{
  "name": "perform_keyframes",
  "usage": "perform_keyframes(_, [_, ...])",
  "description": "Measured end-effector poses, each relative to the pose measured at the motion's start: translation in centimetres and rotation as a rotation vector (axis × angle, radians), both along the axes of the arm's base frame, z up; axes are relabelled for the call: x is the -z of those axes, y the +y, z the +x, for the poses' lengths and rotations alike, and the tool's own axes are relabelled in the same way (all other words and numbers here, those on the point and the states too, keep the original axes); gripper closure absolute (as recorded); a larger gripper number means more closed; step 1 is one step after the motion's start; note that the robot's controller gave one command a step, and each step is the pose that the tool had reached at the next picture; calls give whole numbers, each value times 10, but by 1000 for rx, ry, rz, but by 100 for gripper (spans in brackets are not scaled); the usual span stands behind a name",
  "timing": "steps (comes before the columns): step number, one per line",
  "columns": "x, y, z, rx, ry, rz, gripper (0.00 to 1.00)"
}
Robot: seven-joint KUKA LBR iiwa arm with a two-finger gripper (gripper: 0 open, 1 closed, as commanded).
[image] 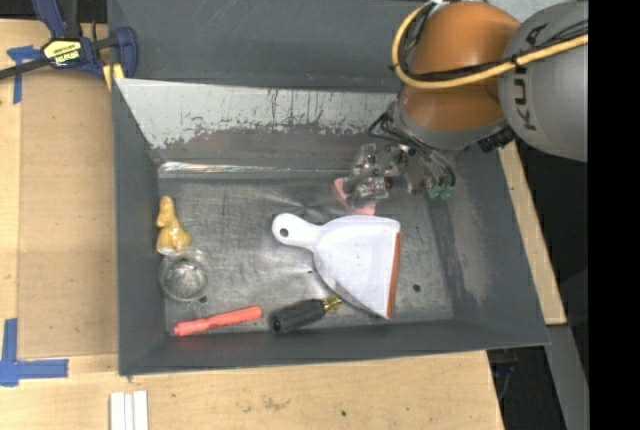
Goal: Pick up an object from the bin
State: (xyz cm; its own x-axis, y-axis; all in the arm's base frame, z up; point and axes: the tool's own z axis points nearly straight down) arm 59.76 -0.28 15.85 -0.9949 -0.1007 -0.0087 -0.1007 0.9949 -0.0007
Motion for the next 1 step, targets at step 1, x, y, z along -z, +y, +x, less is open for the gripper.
perform_keyframes(1, [16, -1, -3, 8, 3, 0, 100])
